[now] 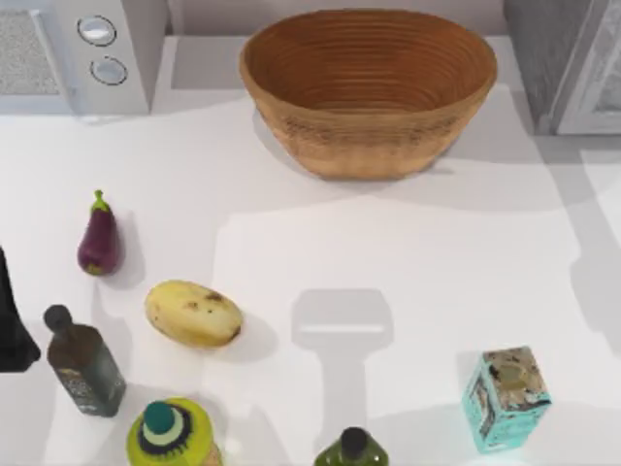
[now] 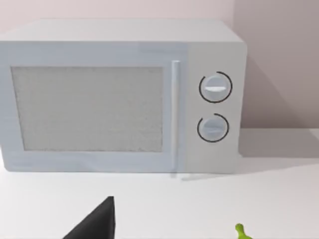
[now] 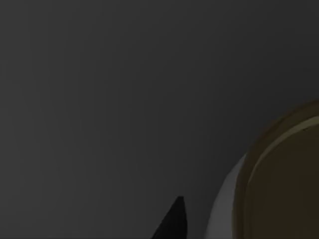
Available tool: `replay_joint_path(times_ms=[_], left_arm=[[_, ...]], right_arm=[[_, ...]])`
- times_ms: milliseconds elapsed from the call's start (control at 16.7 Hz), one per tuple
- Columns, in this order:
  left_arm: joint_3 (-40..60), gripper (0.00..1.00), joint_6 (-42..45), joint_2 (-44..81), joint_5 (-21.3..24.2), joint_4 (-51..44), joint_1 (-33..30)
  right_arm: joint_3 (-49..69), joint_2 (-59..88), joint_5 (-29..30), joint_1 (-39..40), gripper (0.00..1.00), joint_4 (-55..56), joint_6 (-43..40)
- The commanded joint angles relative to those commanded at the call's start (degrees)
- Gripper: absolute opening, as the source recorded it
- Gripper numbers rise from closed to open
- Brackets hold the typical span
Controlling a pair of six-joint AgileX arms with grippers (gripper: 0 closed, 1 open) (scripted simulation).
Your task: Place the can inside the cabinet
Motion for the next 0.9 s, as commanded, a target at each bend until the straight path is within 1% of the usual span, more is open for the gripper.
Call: replay_joint_path(times_ms=[240, 900], left_arm=[[0.0, 1.00, 0.0, 0.0, 0.0, 0.0, 0.0], [0.0, 1.00, 0.0, 0.0, 0.0, 0.0, 0.0]], right_arm=[[0.0, 0.0, 0.0, 0.0, 0.00, 0.0, 0.0], [0.0, 0.0, 0.0, 0.0, 0.83, 0.0, 0.0]])
